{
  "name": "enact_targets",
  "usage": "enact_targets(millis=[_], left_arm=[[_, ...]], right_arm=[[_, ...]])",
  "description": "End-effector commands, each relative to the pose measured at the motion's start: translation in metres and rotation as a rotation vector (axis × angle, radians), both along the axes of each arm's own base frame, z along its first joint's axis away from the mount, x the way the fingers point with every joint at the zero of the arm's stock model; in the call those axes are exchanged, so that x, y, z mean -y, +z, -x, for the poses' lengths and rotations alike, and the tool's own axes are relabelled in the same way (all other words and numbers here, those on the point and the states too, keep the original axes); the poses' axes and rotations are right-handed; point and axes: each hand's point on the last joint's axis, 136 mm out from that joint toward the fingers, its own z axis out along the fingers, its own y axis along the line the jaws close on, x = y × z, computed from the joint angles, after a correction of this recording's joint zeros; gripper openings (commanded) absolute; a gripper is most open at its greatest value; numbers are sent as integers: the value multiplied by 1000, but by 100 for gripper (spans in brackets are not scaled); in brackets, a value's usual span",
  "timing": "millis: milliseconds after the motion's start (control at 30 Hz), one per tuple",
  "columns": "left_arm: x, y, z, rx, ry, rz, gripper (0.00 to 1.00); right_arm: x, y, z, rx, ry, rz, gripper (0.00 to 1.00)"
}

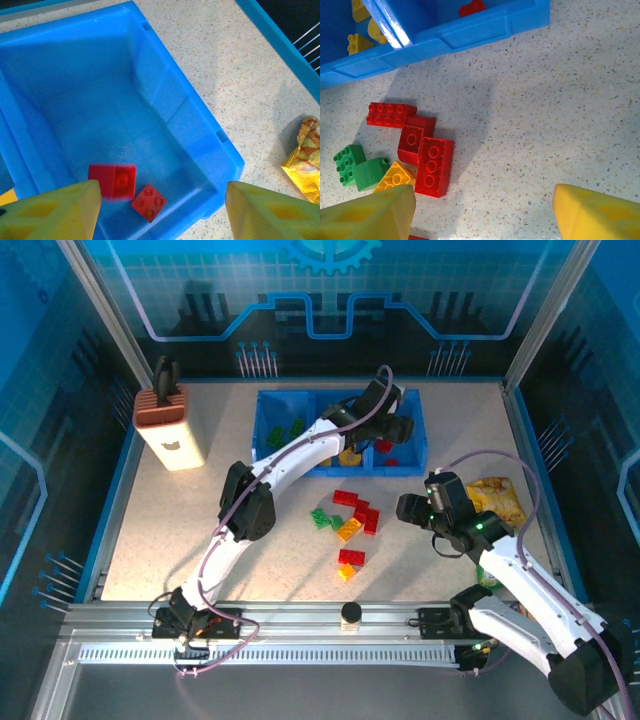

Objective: Sort the legos into containers by color
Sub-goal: Place the lego in the container, then pick up the lego from the center of the table.

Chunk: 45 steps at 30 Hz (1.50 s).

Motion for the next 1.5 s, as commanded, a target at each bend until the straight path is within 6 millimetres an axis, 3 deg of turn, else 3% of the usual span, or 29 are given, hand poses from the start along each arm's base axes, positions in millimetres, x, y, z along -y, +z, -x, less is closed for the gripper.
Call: enact_targets(millis=[0,100,233,600,967,1133,1467], left_arm=[[-8,65,16,83,-27,68,68],[-19,82,37,113,-32,105,68],[-47,83,66,121,-13,135,67],[-142,35,147,92,78,97,67],[-215,-8,205,41,183,65,67],[-233,-17,220,31,200,52,67],[-241,-24,230,23,200,57,66]], right_arm=[[-9,-4,3,-11,62,-7,75],[-22,-9,2,-24,131,-20,78],[-40,-17,-1,-58,220,0,79],[-109,-20,-43,-54,541,152,83],[-148,-54,-78,-156,791,306,84],[-158,-69,-87,-185,849,329,84],[-166,-101,-94,-266,896,402,81]])
